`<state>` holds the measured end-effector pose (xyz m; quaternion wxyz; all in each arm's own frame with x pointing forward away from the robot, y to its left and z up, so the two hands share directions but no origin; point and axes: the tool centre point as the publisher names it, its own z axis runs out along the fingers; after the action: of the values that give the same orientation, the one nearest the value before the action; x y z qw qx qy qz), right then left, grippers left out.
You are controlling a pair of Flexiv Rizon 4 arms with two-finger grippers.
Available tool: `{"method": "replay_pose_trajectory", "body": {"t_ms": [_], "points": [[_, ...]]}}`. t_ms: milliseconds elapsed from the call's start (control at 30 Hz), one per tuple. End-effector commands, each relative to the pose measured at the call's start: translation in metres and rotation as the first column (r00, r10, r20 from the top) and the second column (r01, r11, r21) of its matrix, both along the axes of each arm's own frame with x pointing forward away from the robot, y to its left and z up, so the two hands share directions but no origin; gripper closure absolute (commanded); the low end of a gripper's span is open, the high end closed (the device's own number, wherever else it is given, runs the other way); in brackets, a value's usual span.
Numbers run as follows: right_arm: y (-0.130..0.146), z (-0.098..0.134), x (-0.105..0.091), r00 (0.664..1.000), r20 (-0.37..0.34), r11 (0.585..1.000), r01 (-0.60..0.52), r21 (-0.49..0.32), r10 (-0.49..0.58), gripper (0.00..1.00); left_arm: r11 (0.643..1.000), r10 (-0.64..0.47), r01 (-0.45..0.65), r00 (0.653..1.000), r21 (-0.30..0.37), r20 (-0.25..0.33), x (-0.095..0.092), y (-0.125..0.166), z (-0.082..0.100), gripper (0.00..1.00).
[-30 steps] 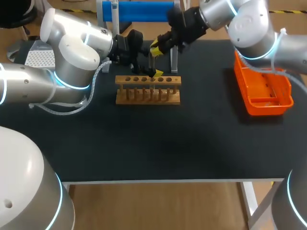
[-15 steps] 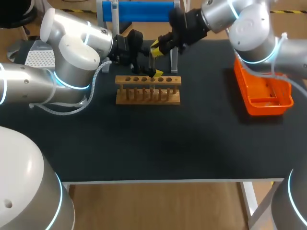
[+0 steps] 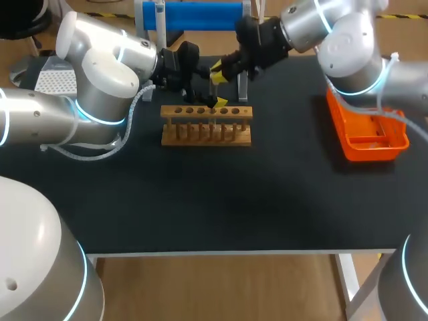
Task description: Invert the test tube, pick up the pipette, mount the tip to pipette, aspirate from beaker and dispense into the tube, eject the tip, return the pipette, and cap with the stopper.
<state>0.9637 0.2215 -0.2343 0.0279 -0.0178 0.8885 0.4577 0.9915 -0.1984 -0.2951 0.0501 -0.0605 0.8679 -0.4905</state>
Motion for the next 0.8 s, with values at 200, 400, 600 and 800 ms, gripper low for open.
{"method": "replay_pose_trajectory", "body": {"t_ms": [200,400,600,800], "points": [[0.000,0.009,0.000,1.000,0.017,0.999,0.007,0.035,-0.008,1.00,1.000,-0.002,0.002,1.000,0.001,-0.002,0.001,0.000,0.000,0.00],[0.000,0.014,0.005,0.999,0.029,0.999,0.016,0.048,-0.017,1.00,1.000,-0.002,0.002,1.000,0.001,-0.002,0.001,0.000,0.000,0.00],[0.001,0.016,0.007,0.999,0.029,0.998,0.028,0.062,-0.030,1.00,1.000,-0.002,0.002,1.000,0.001,-0.002,0.001,0.000,0.000,0.00],[0.003,0.016,0.011,0.999,0.034,0.997,0.036,0.066,-0.038,1.00,1.000,-0.002,0.002,1.000,0.001,-0.002,0.001,0.000,0.000,0.00]]}}
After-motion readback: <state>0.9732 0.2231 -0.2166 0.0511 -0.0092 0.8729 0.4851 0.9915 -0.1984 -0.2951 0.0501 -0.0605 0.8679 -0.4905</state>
